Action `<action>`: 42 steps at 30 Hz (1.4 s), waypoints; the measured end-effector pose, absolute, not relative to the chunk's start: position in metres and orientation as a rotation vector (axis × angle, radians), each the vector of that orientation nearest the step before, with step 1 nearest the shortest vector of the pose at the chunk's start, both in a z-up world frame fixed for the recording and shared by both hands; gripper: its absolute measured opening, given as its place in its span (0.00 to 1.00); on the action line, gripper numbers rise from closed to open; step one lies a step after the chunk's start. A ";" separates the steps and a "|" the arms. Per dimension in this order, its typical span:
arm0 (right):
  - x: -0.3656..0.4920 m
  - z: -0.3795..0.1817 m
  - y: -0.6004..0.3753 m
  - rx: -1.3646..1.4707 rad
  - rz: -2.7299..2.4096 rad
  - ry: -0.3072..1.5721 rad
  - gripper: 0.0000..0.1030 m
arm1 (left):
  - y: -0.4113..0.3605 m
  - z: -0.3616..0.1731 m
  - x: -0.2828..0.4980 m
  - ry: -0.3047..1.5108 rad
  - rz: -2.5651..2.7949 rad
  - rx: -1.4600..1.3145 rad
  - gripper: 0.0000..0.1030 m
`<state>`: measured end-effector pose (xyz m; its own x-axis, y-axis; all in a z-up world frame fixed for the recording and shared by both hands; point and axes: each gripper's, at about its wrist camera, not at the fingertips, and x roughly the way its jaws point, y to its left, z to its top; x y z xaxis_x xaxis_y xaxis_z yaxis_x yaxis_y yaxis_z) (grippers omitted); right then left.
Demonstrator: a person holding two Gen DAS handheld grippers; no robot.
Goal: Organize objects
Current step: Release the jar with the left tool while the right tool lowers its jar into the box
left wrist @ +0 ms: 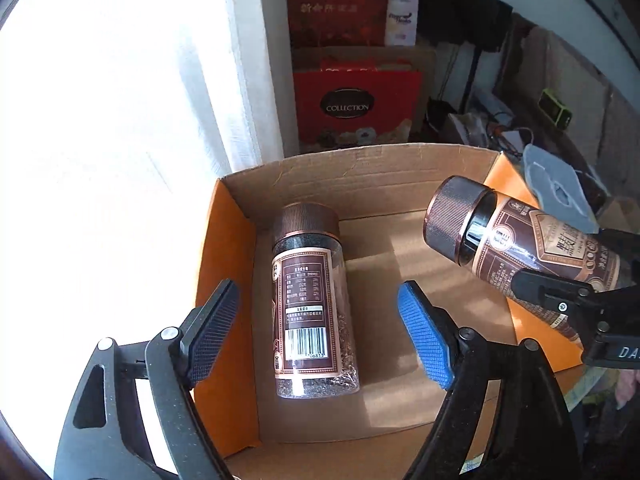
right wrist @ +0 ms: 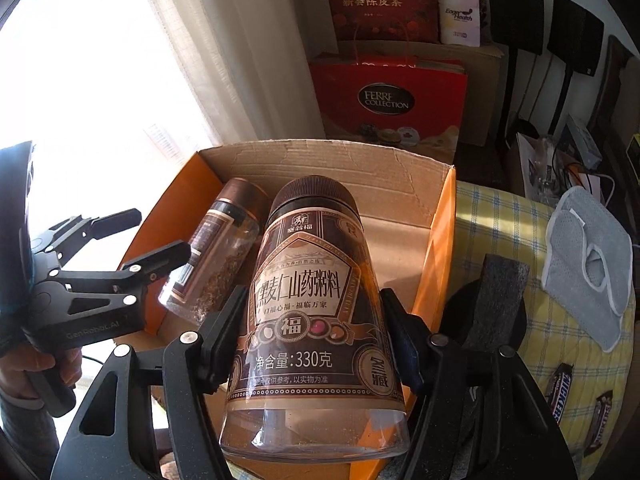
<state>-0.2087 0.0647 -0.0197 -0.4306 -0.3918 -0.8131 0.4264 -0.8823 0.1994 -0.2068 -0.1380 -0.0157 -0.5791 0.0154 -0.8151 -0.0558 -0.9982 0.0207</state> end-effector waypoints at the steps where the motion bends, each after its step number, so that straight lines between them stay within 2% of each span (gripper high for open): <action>1: -0.210 -0.022 0.063 1.317 -2.304 0.054 0.64 | -0.146 -0.014 -0.206 0.057 2.771 -1.423 0.78; 8: -0.210 -0.038 0.064 1.374 -2.284 0.058 0.64 | -0.179 -0.025 -0.203 -0.011 2.790 -1.488 0.79; 18: -0.213 -0.035 0.062 1.376 -2.291 0.025 0.64 | -0.168 -0.029 -0.205 0.051 2.799 -1.487 0.79; 26: -0.229 -0.051 0.040 1.478 -2.279 0.050 0.65 | -0.171 -0.031 -0.198 0.008 2.773 -1.495 0.79; 29: -0.228 -0.048 0.036 1.464 -2.255 0.033 0.74 | -0.166 -0.030 -0.194 0.008 2.758 -1.488 0.79; 37: -0.211 -0.012 0.065 1.336 -2.328 0.034 0.74 | -0.136 -0.029 -0.195 -0.097 2.616 -1.476 0.79; 42: -0.195 0.007 0.092 1.268 -2.383 0.049 0.74 | -0.104 -0.038 -0.202 -0.026 2.551 -1.518 0.79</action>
